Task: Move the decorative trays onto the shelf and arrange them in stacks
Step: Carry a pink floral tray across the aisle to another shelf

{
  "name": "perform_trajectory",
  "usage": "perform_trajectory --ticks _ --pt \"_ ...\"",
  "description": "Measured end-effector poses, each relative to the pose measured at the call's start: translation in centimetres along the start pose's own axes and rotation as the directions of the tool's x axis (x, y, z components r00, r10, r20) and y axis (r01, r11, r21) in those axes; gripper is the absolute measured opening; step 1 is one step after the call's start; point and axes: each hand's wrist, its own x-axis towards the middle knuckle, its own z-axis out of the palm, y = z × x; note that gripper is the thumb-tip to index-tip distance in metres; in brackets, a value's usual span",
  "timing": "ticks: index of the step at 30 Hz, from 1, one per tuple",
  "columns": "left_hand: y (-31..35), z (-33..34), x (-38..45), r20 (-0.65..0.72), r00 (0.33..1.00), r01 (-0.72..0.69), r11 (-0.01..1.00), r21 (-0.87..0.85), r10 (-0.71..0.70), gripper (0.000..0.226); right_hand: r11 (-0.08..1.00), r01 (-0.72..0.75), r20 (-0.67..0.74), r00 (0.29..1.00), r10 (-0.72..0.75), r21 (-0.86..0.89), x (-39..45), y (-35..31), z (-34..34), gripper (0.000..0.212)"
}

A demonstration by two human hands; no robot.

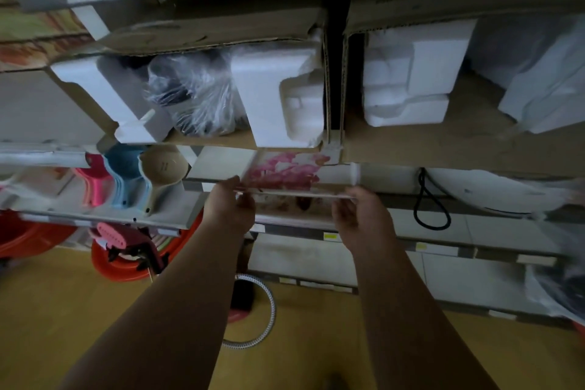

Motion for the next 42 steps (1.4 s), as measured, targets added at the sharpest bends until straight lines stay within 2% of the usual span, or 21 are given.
perform_trajectory --ticks 2,6,8,12,16,20,23,26,32,34,38,40,42 --pt "-0.4 -0.9 0.2 0.02 0.999 0.035 0.998 0.051 -0.036 0.007 0.999 0.03 -0.019 0.999 -0.03 0.029 -0.9 0.8 -0.9 0.015" --pt "-1.1 -4.5 -2.1 0.151 0.988 0.002 0.995 0.103 -0.018 0.029 0.992 0.087 0.02 0.996 -0.089 0.088 -4.1 2.2 -2.2 0.017" --pt "-1.9 -7.0 -4.1 0.162 0.987 -0.034 0.993 0.109 0.016 0.038 0.988 0.112 0.024 0.993 -0.115 0.102 -5.9 3.6 -3.0 0.016" --pt "-3.7 -12.7 -8.7 0.185 0.979 -0.098 0.994 0.043 0.088 0.01 0.982 0.155 0.033 0.987 -0.159 0.105 -9.1 7.6 -5.3 0.02" --pt "-3.4 -20.6 -12.9 0.247 0.955 -0.161 0.987 -0.029 0.163 0.023 0.984 0.166 0.012 0.986 -0.167 0.063 -13.9 12.8 -6.3 0.013" --pt "-1.5 -28.7 -17.3 0.169 0.954 -0.235 0.969 -0.081 0.246 0.01 0.993 0.1 0.051 0.993 -0.104 0.064 -18.9 19.6 -6.6 0.021" --pt "0.2 -34.5 -20.8 0.049 0.957 -0.282 0.954 -0.103 0.288 0.013 0.999 0.043 0.078 0.996 -0.043 0.001 -22.1 24.9 -6.4 0.016" --pt "1.4 -40.0 -23.4 -0.021 0.946 -0.323 0.935 -0.144 0.324 0.01 0.997 0.026 0.135 0.991 -0.015 -0.079 -25.1 29.0 -5.6 0.018" --pt "3.5 -48.4 -27.4 -0.157 0.931 -0.36 0.903 -0.235 0.33 0.019 0.971 -0.032 0.214 0.973 0.085 -0.237 -29.8 35.6 -3.5 0.03" --pt "4.8 -50.9 -28.6 -0.21 0.913 -0.397 0.878 -0.267 0.349 0.027 0.955 -0.069 0.227 0.964 0.138 -0.289 -30.6 38.2 -2.5 0.029" --pt "7.0 -57.1 -30.3 -0.322 0.861 -0.494 0.797 -0.346 0.394 0.027 0.89 -0.164 0.259 0.92 0.293 -0.425 -31.6 44.4 -0.4 0.03" --pt "7.5 -60.3 -31.5 -0.383 0.831 -0.535 0.767 -0.355 0.403 0.031 0.839 -0.197 0.268 0.889 0.37 -0.507 -32.2 47.8 0.9 0.021" --pt "7.9 -63.4 -32.5 -0.453 0.792 -0.584 0.726 -0.364 0.41 0.045 0.784 -0.216 0.264 0.862 0.433 -0.582 -32.9 51.3 2.1 0.012"
